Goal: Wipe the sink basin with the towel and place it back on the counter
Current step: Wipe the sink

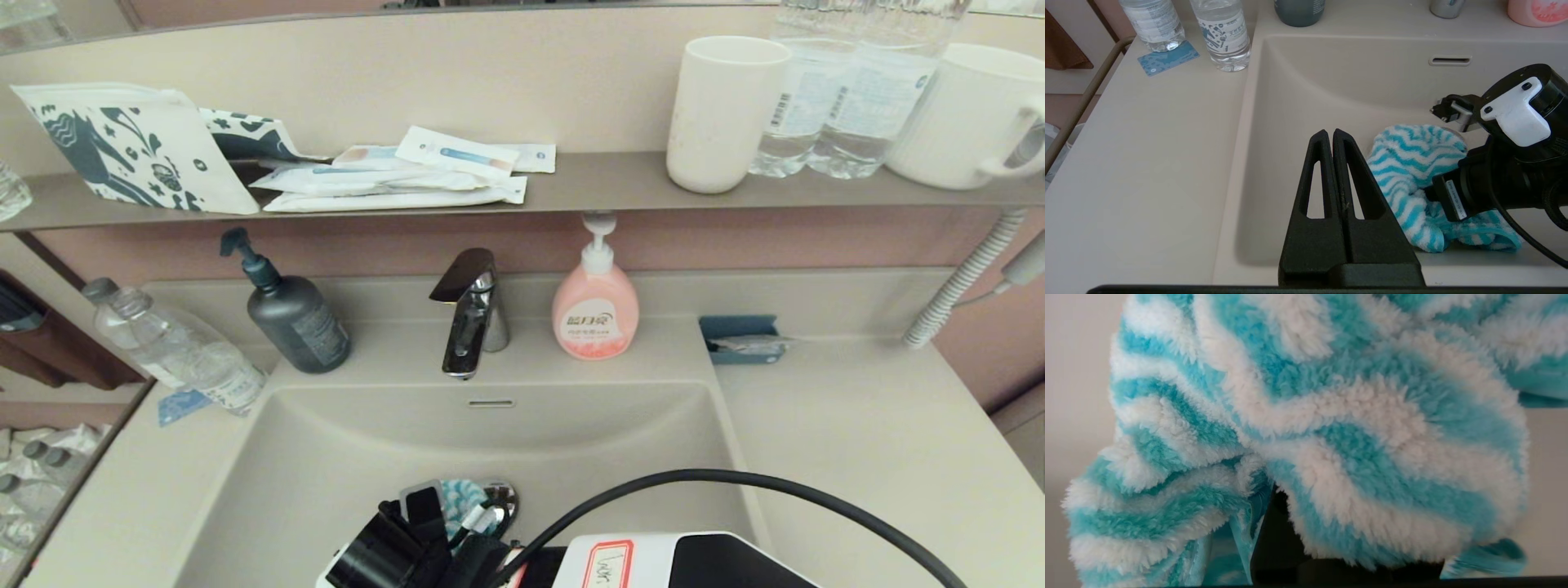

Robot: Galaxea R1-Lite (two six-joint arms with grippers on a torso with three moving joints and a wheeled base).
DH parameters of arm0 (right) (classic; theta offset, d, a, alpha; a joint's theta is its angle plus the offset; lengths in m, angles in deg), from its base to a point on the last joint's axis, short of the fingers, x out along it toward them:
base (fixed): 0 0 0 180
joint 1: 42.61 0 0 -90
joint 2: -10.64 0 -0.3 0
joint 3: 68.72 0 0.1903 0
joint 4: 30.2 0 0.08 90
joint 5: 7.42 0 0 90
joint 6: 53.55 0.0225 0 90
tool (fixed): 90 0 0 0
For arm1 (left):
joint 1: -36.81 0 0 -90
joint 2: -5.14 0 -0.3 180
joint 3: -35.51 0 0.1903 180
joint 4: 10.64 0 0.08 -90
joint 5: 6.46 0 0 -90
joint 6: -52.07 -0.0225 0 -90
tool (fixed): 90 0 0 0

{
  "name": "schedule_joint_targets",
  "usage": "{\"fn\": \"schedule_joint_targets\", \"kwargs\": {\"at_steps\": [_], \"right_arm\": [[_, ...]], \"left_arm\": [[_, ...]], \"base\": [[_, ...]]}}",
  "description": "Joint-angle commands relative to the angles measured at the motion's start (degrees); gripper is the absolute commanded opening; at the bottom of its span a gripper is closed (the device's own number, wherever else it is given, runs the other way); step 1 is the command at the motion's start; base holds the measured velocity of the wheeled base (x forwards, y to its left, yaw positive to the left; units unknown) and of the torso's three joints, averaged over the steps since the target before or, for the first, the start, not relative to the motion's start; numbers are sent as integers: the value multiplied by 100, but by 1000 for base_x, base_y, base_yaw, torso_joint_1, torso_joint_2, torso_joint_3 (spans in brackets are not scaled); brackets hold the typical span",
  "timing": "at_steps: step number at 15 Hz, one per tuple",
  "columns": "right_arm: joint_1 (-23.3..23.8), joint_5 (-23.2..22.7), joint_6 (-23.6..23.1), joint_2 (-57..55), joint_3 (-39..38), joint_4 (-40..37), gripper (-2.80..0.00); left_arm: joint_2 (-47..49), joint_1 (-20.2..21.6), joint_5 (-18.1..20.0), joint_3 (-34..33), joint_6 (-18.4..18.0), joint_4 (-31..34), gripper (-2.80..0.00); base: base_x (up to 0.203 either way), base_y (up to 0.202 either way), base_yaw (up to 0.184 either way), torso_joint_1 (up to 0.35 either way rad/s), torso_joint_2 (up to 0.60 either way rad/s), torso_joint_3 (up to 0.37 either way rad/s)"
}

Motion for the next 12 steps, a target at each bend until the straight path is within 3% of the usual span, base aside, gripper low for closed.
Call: {"fn": "schedule_joint_targets", "kwargs": {"at_steps": [1,7,12], "right_arm": [[40,-119,-211,-52,20,496,-280],[582,-103,-1478,-370,37,1641,-280],[1060,269,-2062,-289,55,2031,-280]], "left_arm": [[7,0,-2,0,2,0,-280],[7,0,-2,0,2,0,-280],[7,0,-2,0,2,0,-280]], "base": [[0,0,0,0,0,0],[0,0,0,0,0,0],[0,0,0,0,0,0]]}}
